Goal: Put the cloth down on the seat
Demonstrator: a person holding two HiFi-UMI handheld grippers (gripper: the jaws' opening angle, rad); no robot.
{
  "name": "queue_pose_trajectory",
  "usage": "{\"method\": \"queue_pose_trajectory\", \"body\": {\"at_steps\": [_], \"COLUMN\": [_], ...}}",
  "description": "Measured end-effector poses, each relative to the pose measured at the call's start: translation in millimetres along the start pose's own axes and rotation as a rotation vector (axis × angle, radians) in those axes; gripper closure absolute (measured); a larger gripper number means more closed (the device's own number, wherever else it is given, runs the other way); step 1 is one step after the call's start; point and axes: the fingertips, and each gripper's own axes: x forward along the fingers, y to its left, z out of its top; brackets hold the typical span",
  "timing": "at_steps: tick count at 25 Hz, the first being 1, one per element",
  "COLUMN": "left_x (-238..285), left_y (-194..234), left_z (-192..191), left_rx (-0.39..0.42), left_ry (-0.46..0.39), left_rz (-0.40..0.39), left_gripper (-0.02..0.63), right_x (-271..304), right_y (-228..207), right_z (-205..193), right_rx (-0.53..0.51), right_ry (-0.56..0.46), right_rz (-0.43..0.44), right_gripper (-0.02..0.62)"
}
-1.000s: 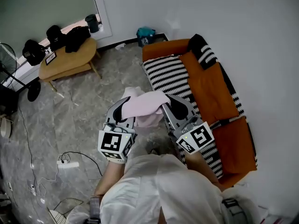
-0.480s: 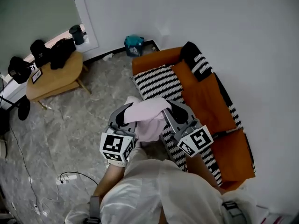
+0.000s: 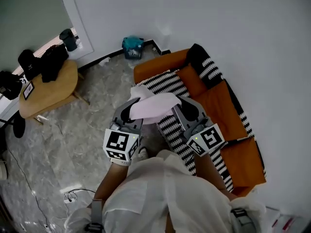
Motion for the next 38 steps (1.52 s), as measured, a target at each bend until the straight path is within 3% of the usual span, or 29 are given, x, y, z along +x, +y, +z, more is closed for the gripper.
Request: {"method": "queue_pose_trajectory", "body": {"at_steps": [5, 12, 21, 31, 38], "left_x": [26, 73, 192, 388, 484], "left_y": [25, 71, 156, 261, 291], "left_z": [1, -7, -10, 53, 27], "left_rx": [-0.006, 0.002, 0.04, 0.12, 0.078], "left_ry": [0.014, 0.098, 0.206, 0.119, 0.028], "left_rz": [-0.035, -0.048, 0.011, 0.146, 0.226], "left_gripper": [0.56, 0.56, 0.56, 0.56, 0.56], "right_x": [28, 81, 191, 349, 395], "right_y": [-18, -55, -163, -341, -426], "right_z": [-7, -27, -66, -44, -77], "right_rx": [-0.018, -0.025, -0.004, -0.068, -0.118], "right_ry": [0.037, 0.11, 0.177, 0.097, 0.094], "right_rz": [0.022, 0.049, 0.066, 0.091, 0.115], "right_gripper": [0.537, 0.537, 0.537, 0.537, 0.537]}}
